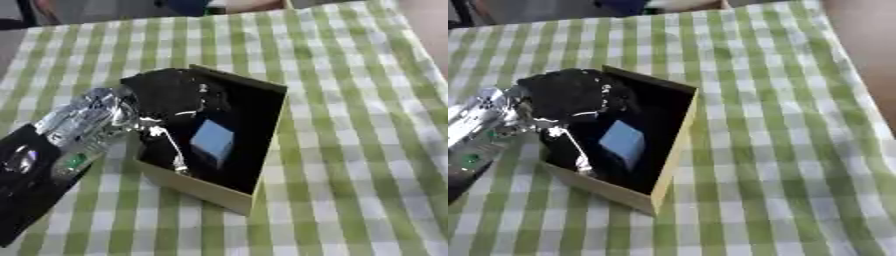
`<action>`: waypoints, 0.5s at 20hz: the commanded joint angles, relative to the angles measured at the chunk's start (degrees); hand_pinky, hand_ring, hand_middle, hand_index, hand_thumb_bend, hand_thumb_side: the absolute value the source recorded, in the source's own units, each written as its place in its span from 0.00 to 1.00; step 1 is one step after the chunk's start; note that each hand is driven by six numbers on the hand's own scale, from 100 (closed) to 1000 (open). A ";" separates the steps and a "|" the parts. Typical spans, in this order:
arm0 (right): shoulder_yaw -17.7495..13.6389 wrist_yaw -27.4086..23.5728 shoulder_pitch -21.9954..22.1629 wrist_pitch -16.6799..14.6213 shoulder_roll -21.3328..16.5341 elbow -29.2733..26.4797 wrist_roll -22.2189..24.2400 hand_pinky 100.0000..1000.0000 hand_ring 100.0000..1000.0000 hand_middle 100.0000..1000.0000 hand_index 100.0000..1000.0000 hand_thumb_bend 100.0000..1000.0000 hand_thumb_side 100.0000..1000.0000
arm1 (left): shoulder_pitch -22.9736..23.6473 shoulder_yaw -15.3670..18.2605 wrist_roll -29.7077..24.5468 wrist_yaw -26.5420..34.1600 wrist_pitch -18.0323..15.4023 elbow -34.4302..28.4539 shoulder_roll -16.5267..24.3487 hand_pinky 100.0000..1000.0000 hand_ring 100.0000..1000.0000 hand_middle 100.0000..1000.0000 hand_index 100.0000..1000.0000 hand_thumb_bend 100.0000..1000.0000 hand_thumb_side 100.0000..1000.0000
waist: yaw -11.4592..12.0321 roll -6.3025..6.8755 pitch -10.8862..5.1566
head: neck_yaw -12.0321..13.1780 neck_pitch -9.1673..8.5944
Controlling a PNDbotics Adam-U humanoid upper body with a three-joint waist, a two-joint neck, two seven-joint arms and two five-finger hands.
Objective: Pick up objects on the table and place them in the box.
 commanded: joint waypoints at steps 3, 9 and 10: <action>-0.49 0.01 -0.15 0.02 -0.80 -1.09 -0.11 0.65 0.69 0.62 0.83 0.00 1.00 | -0.18 3.60 -0.62 1.58 0.10 -1.16 1.68 0.83 0.86 0.81 0.88 0.89 0.56 | 0.10 -0.25 -1.57 | -0.89 1.23; -0.54 -0.04 -0.09 0.15 -0.73 -1.09 -0.14 0.65 0.69 0.62 0.83 0.00 1.00 | -0.37 5.45 -0.51 3.97 0.07 -2.31 1.74 0.81 0.84 0.80 0.88 0.87 0.58 | 0.05 -0.15 -1.87 | -1.39 1.74; -0.56 -0.05 -0.06 0.18 -0.73 -1.09 -0.15 0.65 0.69 0.62 0.83 0.00 1.00 | -0.59 5.70 -0.57 4.28 0.08 -2.64 1.82 0.81 0.84 0.80 0.87 0.86 0.58 | 0.06 -0.13 -1.95 | -1.42 1.82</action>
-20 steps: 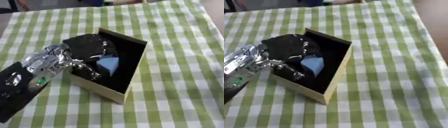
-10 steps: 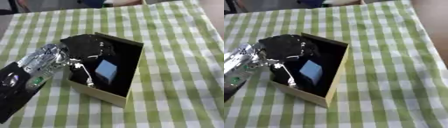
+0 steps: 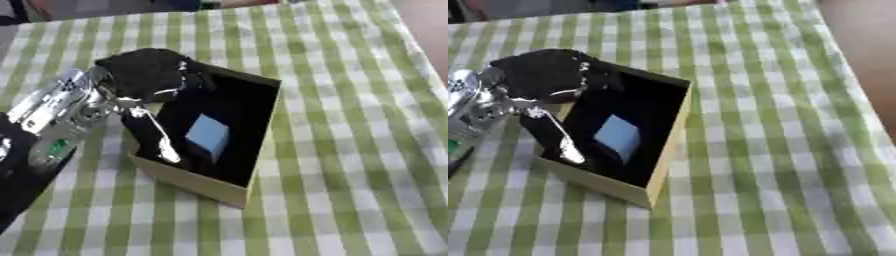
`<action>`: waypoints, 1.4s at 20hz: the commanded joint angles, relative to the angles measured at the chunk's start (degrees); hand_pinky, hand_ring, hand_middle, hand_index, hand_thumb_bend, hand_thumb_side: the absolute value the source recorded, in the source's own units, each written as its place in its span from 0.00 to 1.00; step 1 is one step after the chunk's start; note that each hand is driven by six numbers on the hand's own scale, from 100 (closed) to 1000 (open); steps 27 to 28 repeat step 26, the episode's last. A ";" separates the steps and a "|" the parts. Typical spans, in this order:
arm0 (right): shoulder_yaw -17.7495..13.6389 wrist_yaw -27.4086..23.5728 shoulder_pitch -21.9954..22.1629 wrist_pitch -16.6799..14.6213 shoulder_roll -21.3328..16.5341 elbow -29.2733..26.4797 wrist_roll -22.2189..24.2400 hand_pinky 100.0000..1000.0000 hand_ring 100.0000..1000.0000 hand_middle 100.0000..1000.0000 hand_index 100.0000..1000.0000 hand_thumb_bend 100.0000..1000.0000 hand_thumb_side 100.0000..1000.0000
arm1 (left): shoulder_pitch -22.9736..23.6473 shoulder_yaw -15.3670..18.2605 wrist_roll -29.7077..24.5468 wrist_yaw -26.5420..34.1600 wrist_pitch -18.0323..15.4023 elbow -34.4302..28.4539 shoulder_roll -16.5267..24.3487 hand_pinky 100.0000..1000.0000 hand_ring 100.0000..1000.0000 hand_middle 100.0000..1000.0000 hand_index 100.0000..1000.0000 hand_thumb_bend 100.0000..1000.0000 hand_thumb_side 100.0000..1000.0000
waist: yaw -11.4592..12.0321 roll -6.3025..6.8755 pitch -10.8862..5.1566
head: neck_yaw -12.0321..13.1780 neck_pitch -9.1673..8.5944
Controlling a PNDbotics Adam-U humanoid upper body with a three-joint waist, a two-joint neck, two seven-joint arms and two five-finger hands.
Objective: Pick up objects on the table and place them in the box.
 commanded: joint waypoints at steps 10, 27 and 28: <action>-0.73 -0.15 0.25 0.14 -0.94 -1.09 -0.38 0.65 0.69 0.62 0.83 0.00 1.00 | -3.00 6.41 0.11 5.72 2.10 -6.52 2.44 0.76 0.79 0.76 0.84 0.71 0.58 | 0.53 -0.06 -2.86 | -0.43 1.41; -2.00 0.71 0.71 -0.62 -1.64 -1.09 -2.40 0.65 0.69 0.62 0.83 0.00 1.00 | 9.32 21.38 32.72 29.41 4.60 -17.69 6.31 0.68 0.68 0.68 0.80 0.44 0.41 | 2.58 -0.74 -3.79 | -1.78 1.49; -2.00 0.71 0.71 -0.62 -1.64 -1.09 -2.40 0.65 0.69 0.62 0.83 0.00 1.00 | 9.32 21.38 32.72 29.41 4.60 -17.69 6.31 0.68 0.68 0.68 0.80 0.44 0.41 | 2.58 -0.74 -3.79 | -1.78 1.49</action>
